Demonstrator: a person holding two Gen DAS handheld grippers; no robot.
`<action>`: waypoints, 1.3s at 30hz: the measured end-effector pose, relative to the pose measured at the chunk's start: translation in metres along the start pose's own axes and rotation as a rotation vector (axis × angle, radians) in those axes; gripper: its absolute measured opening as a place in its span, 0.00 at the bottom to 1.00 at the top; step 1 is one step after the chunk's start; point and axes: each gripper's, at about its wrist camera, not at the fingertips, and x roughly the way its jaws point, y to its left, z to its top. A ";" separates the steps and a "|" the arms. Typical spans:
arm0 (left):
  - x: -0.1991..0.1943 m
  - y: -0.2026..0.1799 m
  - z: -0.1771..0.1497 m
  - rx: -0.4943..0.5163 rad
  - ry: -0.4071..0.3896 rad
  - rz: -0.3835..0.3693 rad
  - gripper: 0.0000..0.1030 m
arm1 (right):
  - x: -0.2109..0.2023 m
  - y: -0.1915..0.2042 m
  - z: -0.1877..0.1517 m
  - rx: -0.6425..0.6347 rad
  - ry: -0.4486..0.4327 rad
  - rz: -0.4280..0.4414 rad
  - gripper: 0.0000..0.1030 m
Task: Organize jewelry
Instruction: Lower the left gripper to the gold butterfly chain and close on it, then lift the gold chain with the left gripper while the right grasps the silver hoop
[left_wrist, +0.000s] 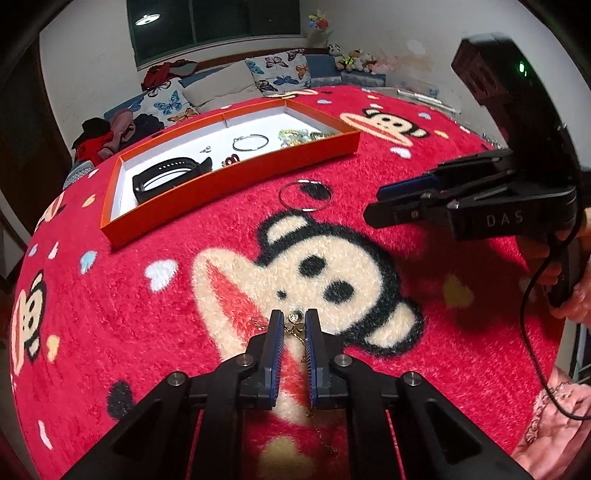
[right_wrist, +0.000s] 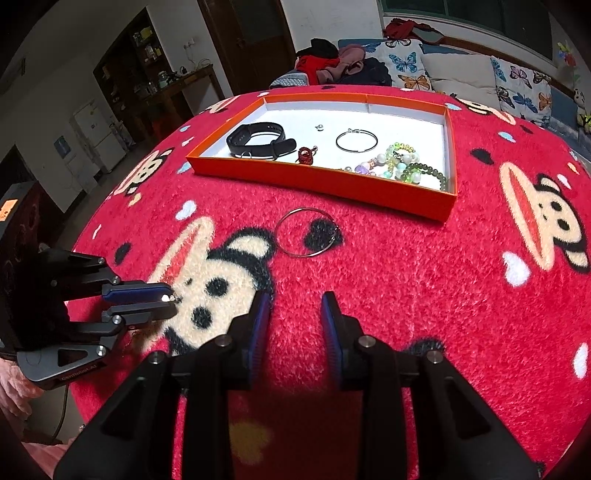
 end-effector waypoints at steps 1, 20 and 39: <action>-0.002 0.001 0.000 -0.008 -0.004 -0.003 0.11 | 0.000 0.000 0.001 0.001 -0.002 -0.001 0.43; -0.029 0.037 0.018 -0.105 -0.092 -0.009 0.11 | 0.038 -0.001 0.034 -0.060 0.041 -0.040 0.51; -0.027 0.053 0.013 -0.145 -0.095 -0.019 0.11 | 0.053 0.010 0.056 -0.216 0.075 -0.084 0.56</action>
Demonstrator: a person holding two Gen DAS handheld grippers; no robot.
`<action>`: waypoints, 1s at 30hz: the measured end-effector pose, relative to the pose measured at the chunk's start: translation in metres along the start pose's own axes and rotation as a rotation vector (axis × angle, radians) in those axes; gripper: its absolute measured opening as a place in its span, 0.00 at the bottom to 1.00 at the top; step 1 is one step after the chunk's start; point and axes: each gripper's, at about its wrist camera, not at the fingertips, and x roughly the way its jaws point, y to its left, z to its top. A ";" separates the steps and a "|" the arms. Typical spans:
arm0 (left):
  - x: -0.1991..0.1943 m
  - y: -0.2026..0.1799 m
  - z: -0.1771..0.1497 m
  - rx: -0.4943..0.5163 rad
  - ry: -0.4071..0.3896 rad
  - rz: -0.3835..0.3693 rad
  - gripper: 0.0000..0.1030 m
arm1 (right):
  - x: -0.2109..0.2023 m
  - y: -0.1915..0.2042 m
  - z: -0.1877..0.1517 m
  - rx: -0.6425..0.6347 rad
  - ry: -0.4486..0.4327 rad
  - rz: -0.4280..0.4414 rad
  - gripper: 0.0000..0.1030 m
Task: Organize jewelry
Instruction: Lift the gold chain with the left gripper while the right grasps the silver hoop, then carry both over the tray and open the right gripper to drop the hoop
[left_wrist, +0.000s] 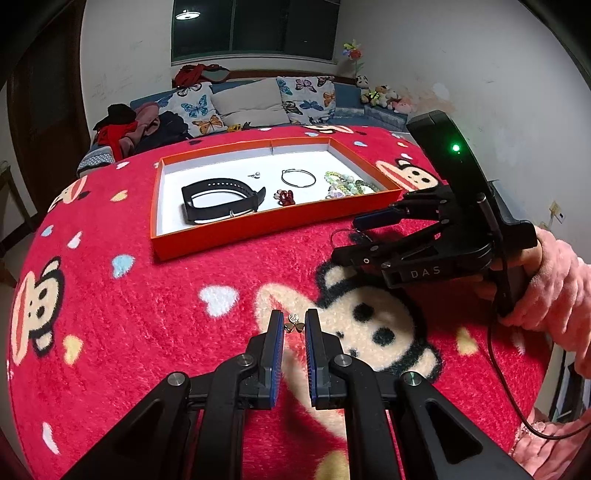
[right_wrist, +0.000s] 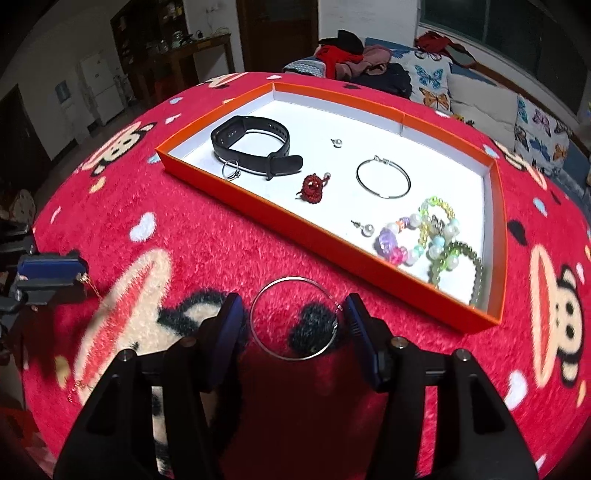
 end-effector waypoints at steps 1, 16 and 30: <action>0.000 0.000 0.000 -0.001 0.001 0.000 0.11 | 0.001 0.000 0.001 -0.014 -0.002 0.005 0.56; -0.012 0.005 0.018 0.006 -0.041 0.023 0.11 | -0.015 0.007 -0.003 -0.043 -0.019 0.058 0.49; -0.061 0.027 0.125 0.061 -0.224 0.099 0.11 | -0.057 -0.012 0.035 0.021 -0.168 0.034 0.49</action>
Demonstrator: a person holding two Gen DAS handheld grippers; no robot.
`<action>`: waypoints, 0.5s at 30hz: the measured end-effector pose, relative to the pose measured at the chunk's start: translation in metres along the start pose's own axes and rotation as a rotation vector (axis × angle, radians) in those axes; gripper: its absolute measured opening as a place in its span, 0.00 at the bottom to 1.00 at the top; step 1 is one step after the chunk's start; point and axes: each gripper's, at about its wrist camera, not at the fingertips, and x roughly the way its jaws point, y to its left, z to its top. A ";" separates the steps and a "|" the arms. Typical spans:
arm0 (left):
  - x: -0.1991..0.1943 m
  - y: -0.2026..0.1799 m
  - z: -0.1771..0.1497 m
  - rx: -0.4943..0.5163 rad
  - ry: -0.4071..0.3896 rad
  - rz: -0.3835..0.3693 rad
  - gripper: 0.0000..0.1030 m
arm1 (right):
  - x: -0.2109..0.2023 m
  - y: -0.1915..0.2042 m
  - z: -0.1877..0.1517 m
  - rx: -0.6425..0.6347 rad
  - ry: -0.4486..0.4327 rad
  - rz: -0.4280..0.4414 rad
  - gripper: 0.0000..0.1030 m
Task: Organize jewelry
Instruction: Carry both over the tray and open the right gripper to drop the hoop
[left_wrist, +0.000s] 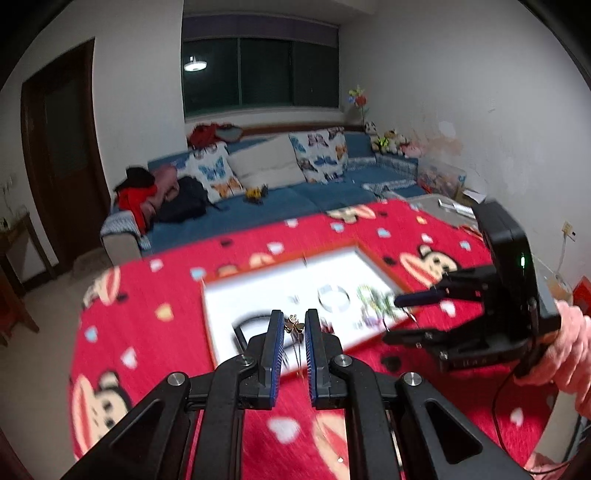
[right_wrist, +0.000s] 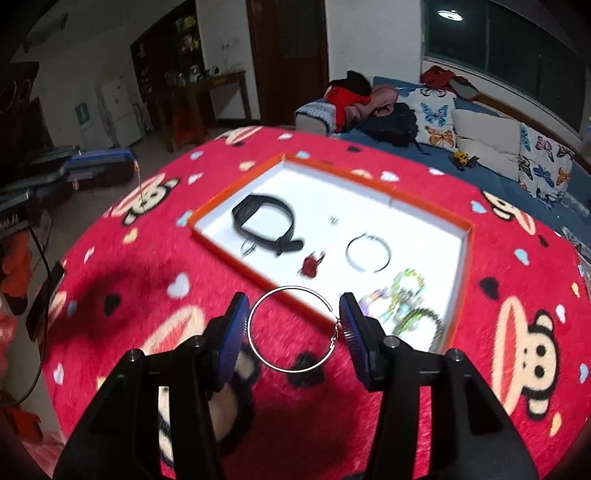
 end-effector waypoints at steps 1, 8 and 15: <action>-0.001 0.002 0.009 0.004 -0.011 0.006 0.11 | 0.000 -0.002 0.002 0.005 -0.005 -0.004 0.49; -0.002 0.025 0.073 0.040 -0.070 0.060 0.11 | 0.006 -0.019 0.014 0.041 -0.019 -0.023 0.50; 0.018 0.042 0.114 0.055 -0.067 0.086 0.11 | 0.022 -0.031 0.016 0.069 -0.001 -0.034 0.50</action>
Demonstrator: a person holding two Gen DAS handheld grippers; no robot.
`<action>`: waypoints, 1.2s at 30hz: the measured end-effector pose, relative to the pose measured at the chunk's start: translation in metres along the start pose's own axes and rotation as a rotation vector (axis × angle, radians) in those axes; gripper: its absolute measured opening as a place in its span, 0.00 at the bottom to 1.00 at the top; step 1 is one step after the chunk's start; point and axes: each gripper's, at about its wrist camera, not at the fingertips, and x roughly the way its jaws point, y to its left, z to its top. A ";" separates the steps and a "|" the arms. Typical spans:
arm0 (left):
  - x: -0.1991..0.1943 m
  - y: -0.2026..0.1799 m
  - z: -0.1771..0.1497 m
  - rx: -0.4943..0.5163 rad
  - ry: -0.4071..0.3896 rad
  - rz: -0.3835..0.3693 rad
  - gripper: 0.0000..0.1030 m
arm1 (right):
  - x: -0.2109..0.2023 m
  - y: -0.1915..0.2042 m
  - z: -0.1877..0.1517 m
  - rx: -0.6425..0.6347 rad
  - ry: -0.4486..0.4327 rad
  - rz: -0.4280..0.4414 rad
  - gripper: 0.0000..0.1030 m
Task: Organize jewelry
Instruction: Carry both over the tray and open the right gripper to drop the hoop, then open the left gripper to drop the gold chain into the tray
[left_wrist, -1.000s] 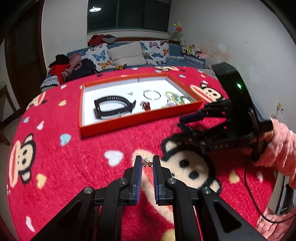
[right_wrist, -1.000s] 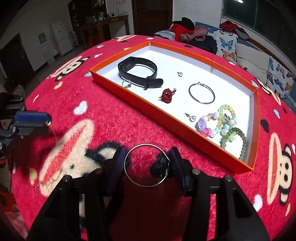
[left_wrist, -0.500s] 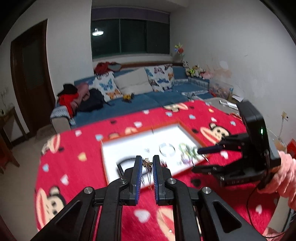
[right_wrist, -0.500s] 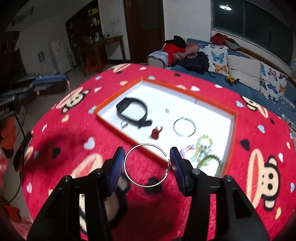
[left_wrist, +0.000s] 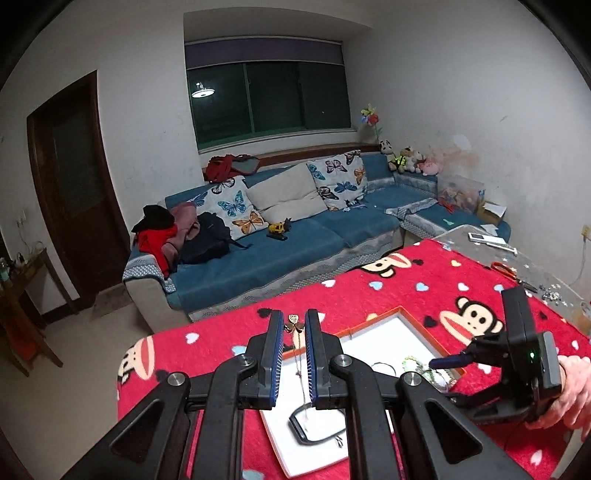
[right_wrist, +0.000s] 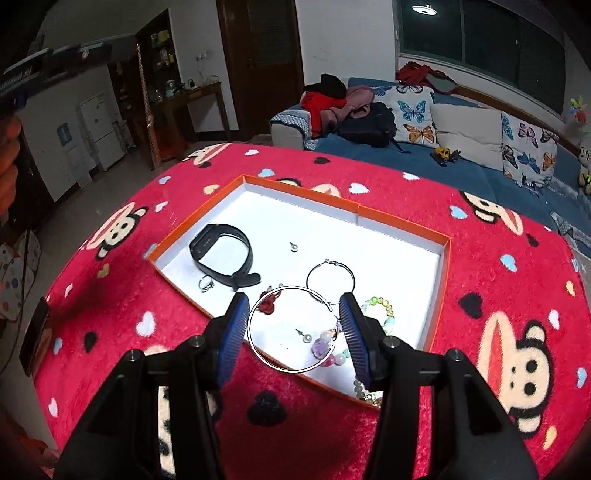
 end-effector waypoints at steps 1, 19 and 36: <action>0.005 0.001 0.002 0.003 0.004 0.002 0.11 | 0.002 0.000 -0.001 -0.002 0.004 -0.003 0.50; 0.147 0.015 -0.048 -0.066 0.200 -0.017 0.11 | 0.035 -0.011 -0.013 0.034 0.079 -0.008 0.50; 0.232 0.007 -0.120 -0.109 0.401 -0.058 0.13 | 0.047 -0.019 -0.018 0.073 0.107 0.002 0.51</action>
